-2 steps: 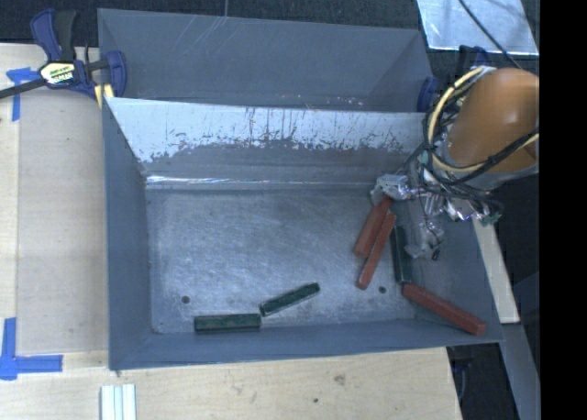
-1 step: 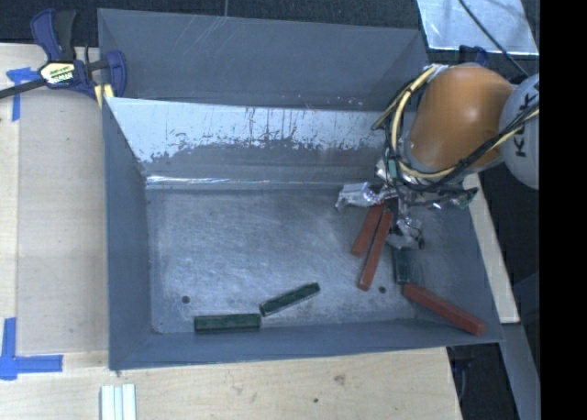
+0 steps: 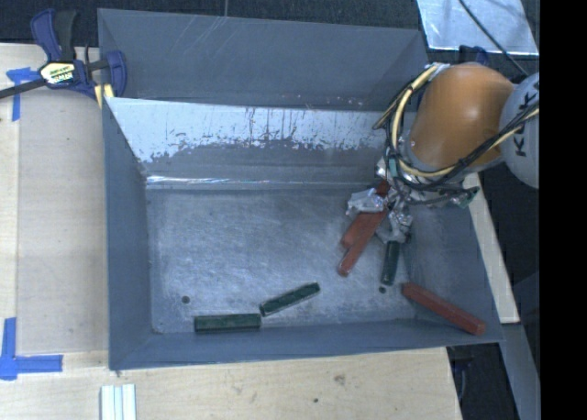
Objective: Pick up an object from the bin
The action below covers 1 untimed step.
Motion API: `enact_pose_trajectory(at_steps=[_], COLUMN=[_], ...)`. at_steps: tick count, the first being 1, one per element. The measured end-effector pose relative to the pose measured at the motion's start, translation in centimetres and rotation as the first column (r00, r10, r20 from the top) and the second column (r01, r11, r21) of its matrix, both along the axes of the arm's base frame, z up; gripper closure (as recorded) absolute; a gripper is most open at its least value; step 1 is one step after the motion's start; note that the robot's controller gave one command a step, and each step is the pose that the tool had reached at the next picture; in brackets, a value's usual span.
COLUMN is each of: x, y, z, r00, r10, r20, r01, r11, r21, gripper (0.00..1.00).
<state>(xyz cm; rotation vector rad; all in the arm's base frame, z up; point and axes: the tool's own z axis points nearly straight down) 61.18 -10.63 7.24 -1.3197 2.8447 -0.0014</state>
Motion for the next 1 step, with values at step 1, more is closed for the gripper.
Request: enact_pose_trajectory(at_steps=[1], x=[1.02], y=[0.55], z=[16.04], r00=[1.000], r10=[0.031], r20=[0.007], r01=[-0.031], r11=[1.000], r21=[-0.003], gripper=[1.00])
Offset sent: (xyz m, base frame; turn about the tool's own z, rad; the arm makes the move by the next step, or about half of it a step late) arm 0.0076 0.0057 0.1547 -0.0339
